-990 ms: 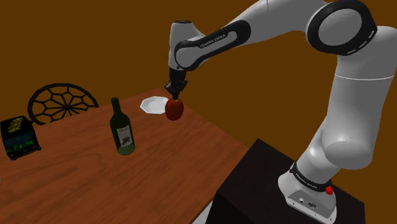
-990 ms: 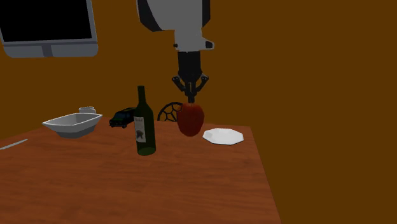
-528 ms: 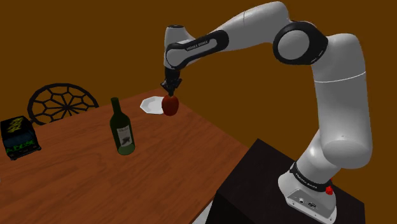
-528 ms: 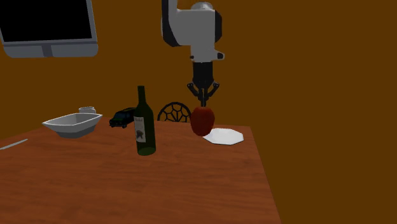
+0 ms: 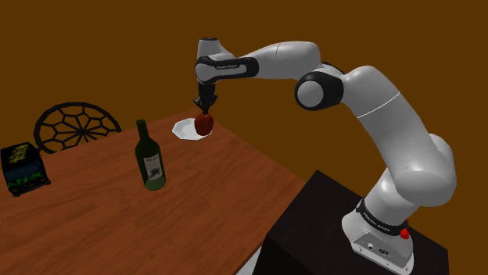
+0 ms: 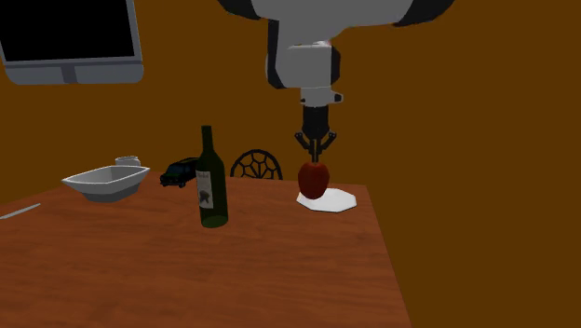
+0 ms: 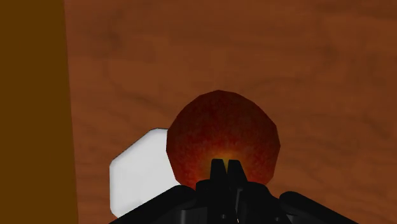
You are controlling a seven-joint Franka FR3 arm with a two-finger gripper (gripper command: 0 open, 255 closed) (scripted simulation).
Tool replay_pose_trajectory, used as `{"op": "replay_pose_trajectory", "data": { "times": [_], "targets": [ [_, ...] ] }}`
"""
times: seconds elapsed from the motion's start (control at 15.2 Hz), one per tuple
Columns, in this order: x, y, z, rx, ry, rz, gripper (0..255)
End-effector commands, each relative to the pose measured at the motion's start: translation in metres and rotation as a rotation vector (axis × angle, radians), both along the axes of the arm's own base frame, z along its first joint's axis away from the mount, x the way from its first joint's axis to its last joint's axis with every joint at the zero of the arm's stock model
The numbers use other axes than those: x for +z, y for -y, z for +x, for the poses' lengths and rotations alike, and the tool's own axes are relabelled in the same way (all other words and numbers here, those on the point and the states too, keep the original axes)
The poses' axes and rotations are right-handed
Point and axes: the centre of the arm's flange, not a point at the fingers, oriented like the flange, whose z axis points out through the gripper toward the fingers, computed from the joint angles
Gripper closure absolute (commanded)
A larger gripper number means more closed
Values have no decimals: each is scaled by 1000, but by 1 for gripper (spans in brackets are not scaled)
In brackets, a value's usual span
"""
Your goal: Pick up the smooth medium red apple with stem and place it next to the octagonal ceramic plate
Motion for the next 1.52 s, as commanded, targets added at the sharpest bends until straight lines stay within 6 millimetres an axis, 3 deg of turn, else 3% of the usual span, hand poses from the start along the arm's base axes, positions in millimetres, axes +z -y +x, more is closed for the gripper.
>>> {"op": "replay_pose_trajectory", "data": {
  "times": [0.0, 0.79, 1.32, 1.39, 1.45],
  "targets": [
    [-8, 3, 9, 1, 0, 0, 255],
    [-70, 3, 9, 1, 0, 0, 255],
    [-70, 3, 9, 1, 0, 0, 255],
    [-70, 3, 9, 1, 0, 0, 0],
    [-70, 3, 9, 1, 0, 0, 0]
  ]
}}
